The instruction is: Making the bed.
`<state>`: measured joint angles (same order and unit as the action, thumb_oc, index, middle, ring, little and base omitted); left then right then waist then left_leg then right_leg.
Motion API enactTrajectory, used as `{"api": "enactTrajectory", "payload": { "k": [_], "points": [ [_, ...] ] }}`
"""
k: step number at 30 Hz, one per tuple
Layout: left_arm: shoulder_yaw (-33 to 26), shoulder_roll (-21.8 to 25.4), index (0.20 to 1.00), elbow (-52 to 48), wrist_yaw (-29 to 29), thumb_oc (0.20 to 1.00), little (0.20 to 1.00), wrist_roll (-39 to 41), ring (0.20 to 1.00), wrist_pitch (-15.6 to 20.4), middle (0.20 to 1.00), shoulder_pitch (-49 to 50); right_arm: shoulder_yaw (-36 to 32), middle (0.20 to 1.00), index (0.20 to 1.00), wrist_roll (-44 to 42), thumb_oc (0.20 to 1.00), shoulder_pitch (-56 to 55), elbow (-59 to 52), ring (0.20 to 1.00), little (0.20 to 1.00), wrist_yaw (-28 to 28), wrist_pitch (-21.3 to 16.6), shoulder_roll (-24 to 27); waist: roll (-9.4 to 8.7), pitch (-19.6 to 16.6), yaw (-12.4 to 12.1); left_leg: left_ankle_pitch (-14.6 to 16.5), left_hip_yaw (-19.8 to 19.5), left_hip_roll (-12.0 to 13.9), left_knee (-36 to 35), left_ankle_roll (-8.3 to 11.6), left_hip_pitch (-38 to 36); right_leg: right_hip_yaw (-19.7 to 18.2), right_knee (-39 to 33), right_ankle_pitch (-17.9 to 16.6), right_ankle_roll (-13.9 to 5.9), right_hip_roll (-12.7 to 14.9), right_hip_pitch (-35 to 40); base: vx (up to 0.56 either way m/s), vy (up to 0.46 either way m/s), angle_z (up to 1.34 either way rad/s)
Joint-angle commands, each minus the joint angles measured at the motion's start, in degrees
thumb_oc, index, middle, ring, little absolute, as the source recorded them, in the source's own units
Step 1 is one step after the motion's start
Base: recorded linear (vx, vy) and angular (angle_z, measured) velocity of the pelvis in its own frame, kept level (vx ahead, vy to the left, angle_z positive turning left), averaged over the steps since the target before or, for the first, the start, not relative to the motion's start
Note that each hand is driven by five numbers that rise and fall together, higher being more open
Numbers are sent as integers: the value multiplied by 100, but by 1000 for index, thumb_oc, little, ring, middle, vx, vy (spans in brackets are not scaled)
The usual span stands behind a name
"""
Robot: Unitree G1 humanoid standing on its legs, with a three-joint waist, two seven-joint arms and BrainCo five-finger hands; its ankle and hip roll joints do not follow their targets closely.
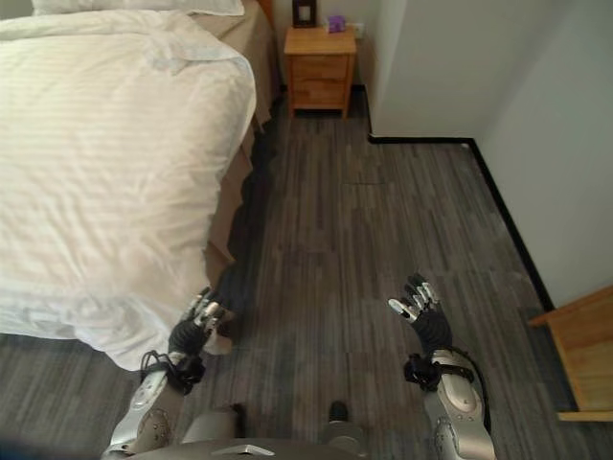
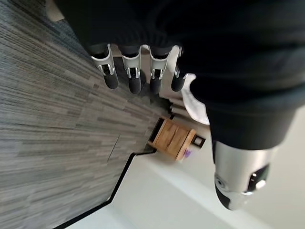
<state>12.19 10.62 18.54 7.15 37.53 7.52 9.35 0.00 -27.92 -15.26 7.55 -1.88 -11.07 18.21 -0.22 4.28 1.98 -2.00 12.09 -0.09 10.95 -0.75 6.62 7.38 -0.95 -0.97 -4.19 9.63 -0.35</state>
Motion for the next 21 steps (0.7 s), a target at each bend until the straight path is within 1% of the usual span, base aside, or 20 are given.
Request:
{"api": "enactTrajectory", "payload": {
  "k": [1, 4, 12, 13, 14, 16, 17, 18, 21],
  "points": [
    [-139, 488, 1000, -540, 27, 1000, 1000, -122, 1000, 207, 1000, -277, 67, 1000, 1000, -251, 1000, 426, -302, 1000, 1000, -31, -167, -190, -191, -18, 30, 62, -707, 60, -1014, 145, -402, -108, -173, -74, -200, -385, 179, 35, 29, 78],
    [-203, 526, 1000, -582, -59, 1000, 1000, -165, 1000, 199, 1000, -249, 262, 1000, 1000, -420, 1000, 342, -272, 1000, 1000, -165, -33, -280, -152, -102, 2, 33, -754, 39, -1178, 128, -570, -86, -234, -108, -205, -395, 275, 10, 40, 23],
    [-385, 562, 1000, -481, -105, 1000, 1000, -209, 1000, 184, 1000, -184, 300, 1000, 1000, -437, 1000, 318, -365, 1000, 1000, -264, 35, -266, -140, -131, -53, 51, -808, 29, -1160, 112, -658, -65, -95, -33, -191, -375, 324, 1, 15, -2],
    [-1461, 373, 1000, -580, -1092, 1000, 1000, -1056, 1000, 166, 1000, -12, -415, 1000, 1000, -1291, 1000, 8, 137, 1000, 1000, 5, 290, -240, -102, 162, -110, 64, -931, 469, -1166, 413, -653, 251, 115, 19, -75, -352, 116, -8, 56, 0],
    [-1461, 370, 1000, -578, -1095, 1000, 1000, -1058, 1000, 167, 1000, -12, -414, 1000, 1000, -1288, 1000, 8, 135, 1000, 1000, 8, 292, -240, -100, 166, -106, 54, -933, 467, -1189, 412, -670, 254, 114, 20, -77, -351, 124, -17, 135, 0],
    [-1445, 423, 1000, -685, -1211, 1000, 1000, -1074, 1000, 138, 1000, -82, -471, 1000, 1000, -1273, 1000, 89, 92, 1000, 1000, 108, 282, -246, -44, 97, -46, 58, -899, 384, -1235, 359, -719, 235, 135, 7, -114, -294, 148, -4, 164, 10],
    [-1460, 455, 1000, -762, -1277, 1000, 1000, -1219, 1000, 91, 1000, -68, -501, 1000, 1000, -1212, 1000, 160, 93, 1000, 1000, 132, 263, -296, -14, 57, -36, 78, -881, 338, -1257, 316, -745, 232, 124, 17, -143, -251, 177, 26, 199, 12],
    [-1508, 565, 1000, -844, -1286, 1000, 1000, -1368, 1000, 86, 1000, -47, -412, 1000, 1000, -1013, 1000, 239, 199, 1000, 1000, 115, 294, -268, -14, 24, -63, 104, -850, 291, -1271, 266, -793, 216, 133, 15, -167, -205, 220, 26, 159, 3],
    [-1608, 631, 1000, -867, -1320, 1000, 1000, -1378, 1000, 105, 1000, -63, -264, 1000, 1000, -753, 1000, 368, 175, 1000, 1000, 92, 339, -188, -37, 20, -104, 146, -822, 244, -1287, 213, -839, 184, 169, 11, -204, -146, 217, 12, 102, -1]
  ]
}}
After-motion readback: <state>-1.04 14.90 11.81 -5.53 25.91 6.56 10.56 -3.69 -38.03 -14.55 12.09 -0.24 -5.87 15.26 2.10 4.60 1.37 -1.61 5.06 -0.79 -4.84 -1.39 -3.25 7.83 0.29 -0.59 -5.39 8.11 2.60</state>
